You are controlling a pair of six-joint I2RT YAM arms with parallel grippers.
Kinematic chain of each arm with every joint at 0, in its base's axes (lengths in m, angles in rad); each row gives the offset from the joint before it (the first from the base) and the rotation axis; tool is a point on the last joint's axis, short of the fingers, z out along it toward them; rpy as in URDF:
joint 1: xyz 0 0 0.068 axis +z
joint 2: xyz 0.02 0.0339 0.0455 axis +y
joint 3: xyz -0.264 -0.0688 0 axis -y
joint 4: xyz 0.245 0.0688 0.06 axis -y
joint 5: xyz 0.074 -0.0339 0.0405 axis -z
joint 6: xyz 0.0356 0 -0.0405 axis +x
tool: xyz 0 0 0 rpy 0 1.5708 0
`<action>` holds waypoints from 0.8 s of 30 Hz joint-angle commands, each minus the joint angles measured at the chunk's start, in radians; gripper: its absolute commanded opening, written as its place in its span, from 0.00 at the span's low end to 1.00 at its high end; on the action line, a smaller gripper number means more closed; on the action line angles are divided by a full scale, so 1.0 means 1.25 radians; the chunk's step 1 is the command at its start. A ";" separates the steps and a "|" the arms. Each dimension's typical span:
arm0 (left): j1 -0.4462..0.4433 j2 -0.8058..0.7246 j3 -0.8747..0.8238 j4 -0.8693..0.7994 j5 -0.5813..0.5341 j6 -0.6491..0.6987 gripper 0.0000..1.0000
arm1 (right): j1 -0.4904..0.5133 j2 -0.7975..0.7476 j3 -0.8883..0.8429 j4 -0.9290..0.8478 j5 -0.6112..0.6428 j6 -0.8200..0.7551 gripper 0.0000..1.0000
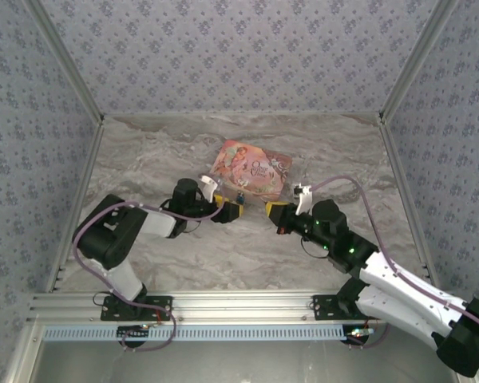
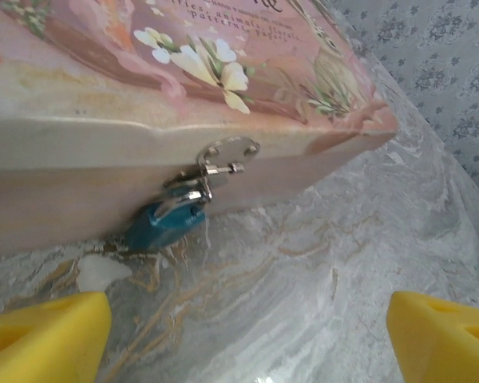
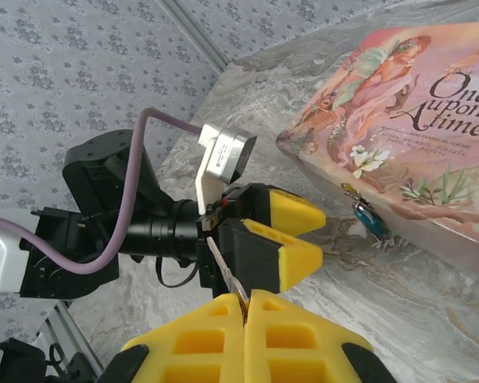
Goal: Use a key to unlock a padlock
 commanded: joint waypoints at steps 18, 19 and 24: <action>-0.007 0.127 0.089 0.084 -0.011 0.001 0.80 | 0.010 -0.084 -0.058 -0.018 0.049 0.030 0.00; -0.007 0.131 0.092 0.085 -0.007 -0.001 0.79 | 0.011 -0.089 -0.060 -0.020 0.050 0.031 0.00; -0.011 0.152 0.111 0.093 0.022 -0.024 0.70 | 0.010 -0.108 -0.072 -0.025 0.054 0.036 0.00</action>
